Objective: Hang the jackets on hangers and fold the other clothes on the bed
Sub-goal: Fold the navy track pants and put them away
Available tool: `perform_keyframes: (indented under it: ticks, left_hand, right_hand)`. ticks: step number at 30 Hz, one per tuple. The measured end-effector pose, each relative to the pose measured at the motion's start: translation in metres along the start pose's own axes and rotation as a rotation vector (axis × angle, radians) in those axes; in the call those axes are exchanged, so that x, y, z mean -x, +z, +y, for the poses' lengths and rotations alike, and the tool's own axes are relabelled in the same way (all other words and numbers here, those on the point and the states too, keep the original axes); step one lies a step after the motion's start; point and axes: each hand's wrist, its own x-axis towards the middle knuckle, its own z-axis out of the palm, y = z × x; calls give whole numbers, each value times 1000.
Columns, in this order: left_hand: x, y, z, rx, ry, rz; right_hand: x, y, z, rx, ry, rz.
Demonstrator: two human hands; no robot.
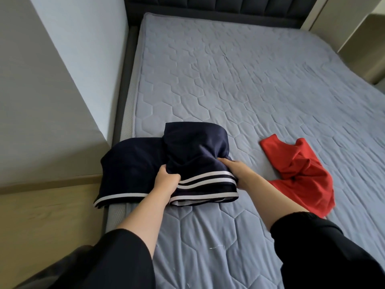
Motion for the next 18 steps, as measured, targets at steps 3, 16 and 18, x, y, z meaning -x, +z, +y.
perform_keyframes:
  ticks: [3, 16, 18]
  left_hand:
    - [7, -2, -5, 105, -82, -137]
    - [19, 15, -3, -45, 150, -136]
    - [19, 15, -4, -138, 155, -212]
  right_hand:
    - [0, -14, 2, 43, 46, 69]
    - [29, -40, 23, 628, -529, 626]
    - [28, -45, 24, 806, -523, 675]
